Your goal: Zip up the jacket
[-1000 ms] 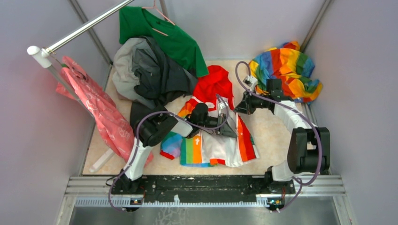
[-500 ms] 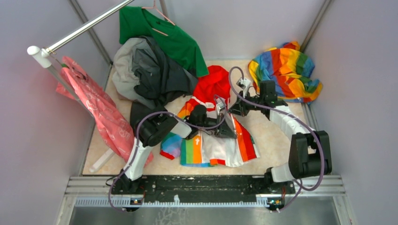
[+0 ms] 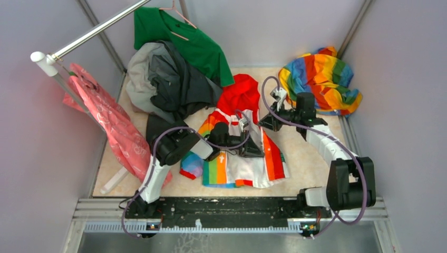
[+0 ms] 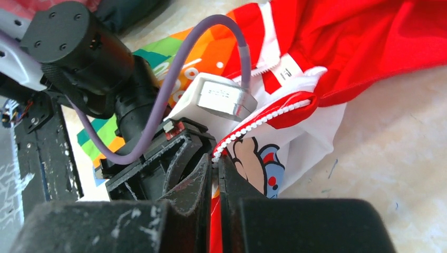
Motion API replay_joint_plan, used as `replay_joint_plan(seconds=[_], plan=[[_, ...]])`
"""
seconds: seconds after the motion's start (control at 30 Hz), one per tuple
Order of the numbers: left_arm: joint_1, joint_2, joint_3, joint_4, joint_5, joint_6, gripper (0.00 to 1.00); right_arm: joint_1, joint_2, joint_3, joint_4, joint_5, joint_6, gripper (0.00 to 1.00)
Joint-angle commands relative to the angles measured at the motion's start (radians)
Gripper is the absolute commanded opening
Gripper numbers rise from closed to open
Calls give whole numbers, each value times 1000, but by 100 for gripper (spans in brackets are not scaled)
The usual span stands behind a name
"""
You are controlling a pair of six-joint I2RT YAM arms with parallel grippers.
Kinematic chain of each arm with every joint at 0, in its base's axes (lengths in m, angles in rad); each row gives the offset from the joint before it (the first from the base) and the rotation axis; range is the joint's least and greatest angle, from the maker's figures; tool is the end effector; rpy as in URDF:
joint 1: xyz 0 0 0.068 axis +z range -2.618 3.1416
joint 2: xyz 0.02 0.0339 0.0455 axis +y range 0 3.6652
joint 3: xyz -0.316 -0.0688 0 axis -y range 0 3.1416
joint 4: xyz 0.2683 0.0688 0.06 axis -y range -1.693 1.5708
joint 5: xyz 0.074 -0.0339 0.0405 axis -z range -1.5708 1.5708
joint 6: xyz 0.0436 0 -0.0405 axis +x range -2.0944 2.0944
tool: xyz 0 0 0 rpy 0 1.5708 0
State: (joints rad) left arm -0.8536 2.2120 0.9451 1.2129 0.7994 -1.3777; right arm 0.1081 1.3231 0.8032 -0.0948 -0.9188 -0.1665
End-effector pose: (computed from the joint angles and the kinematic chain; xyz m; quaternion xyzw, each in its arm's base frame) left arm 0.2727 -0.3603 0.1230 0.0853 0.7152 -0.6932 0.0248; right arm 0.2818 0.0654 0.2807 -0.3110 0.7604 0.3815 0.4237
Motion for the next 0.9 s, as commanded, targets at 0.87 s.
replay_joint_plan(seconds=[0.87], plan=[[53, -220, -110, 129, -194, 628, 55, -7, -55, 103, -190, -250, -321, 0]])
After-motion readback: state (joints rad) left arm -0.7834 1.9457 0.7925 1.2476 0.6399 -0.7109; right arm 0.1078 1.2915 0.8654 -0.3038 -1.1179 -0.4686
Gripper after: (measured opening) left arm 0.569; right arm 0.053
